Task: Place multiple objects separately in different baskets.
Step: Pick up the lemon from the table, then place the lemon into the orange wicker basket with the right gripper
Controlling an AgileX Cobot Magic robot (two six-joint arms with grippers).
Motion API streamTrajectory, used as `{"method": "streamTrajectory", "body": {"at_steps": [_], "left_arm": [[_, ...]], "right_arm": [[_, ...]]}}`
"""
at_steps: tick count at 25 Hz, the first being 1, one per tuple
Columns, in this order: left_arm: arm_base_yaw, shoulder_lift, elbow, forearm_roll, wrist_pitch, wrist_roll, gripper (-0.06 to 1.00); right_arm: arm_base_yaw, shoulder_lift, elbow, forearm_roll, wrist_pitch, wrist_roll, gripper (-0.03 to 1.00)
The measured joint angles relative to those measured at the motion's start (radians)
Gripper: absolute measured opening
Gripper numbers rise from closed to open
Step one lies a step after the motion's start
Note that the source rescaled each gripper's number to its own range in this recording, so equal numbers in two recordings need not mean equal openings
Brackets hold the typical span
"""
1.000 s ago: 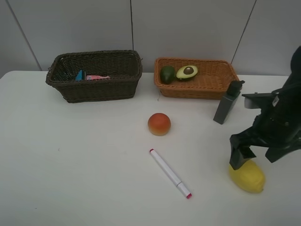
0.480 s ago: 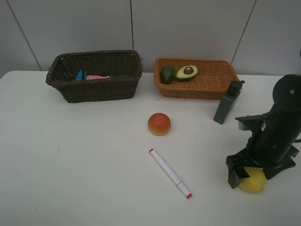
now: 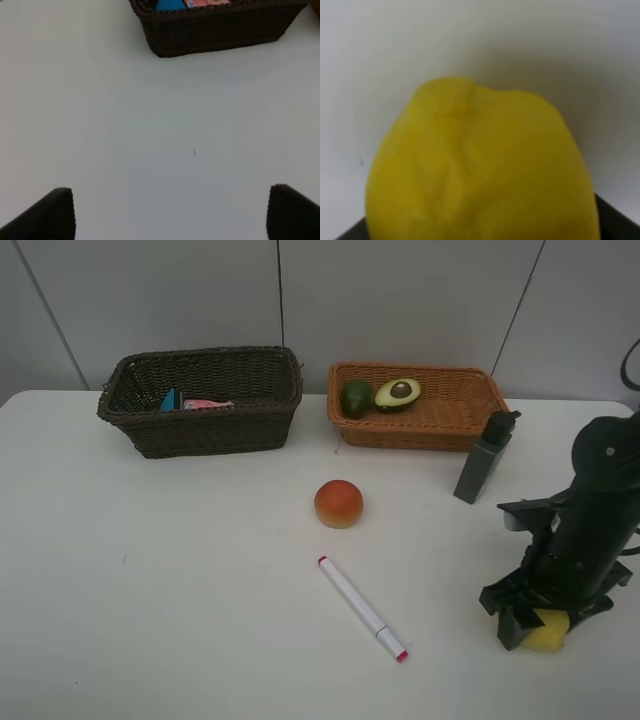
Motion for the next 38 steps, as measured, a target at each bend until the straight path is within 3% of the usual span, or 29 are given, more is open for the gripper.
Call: {"method": "streamTrajectory", "body": {"at_steps": [6,10,13,18,25,30,32,34,38], "left_arm": [[0.000,0.000,0.000,0.000,0.000,0.001,0.97],[0.000,0.000,0.000,0.000,0.000,0.001,0.97],[0.000,0.000,0.000,0.000,0.000,0.001,0.97],[0.000,0.000,0.000,0.000,0.000,0.001,0.97],[0.000,0.000,0.000,0.000,0.000,0.001,0.97],[0.000,0.000,0.000,0.000,0.000,0.001,0.97],[0.000,0.000,0.000,0.000,0.000,0.001,0.97],[0.000,0.000,0.000,0.000,0.000,0.001,0.97],[0.000,0.000,0.000,0.000,0.000,0.001,0.97]], "right_arm": [[0.000,-0.099,-0.141,-0.016,0.176,-0.001,0.59],[0.000,-0.182,-0.399,-0.093,0.327,-0.002,0.59],[0.000,-0.150,-0.624,-0.151,0.365,-0.002,0.59],[-0.004,0.097,-1.003,-0.220,0.425,-0.003,0.59],[-0.084,0.502,-1.457,-0.129,0.451,-0.003,0.59],[-0.131,0.630,-1.526,-0.083,0.451,0.009,0.60],[-0.134,0.641,-1.527,-0.082,0.441,0.027,0.80],[-0.134,0.642,-1.532,-0.077,0.434,0.037,0.92],[-0.134,0.624,-1.533,-0.074,0.456,0.077,0.98]]}}
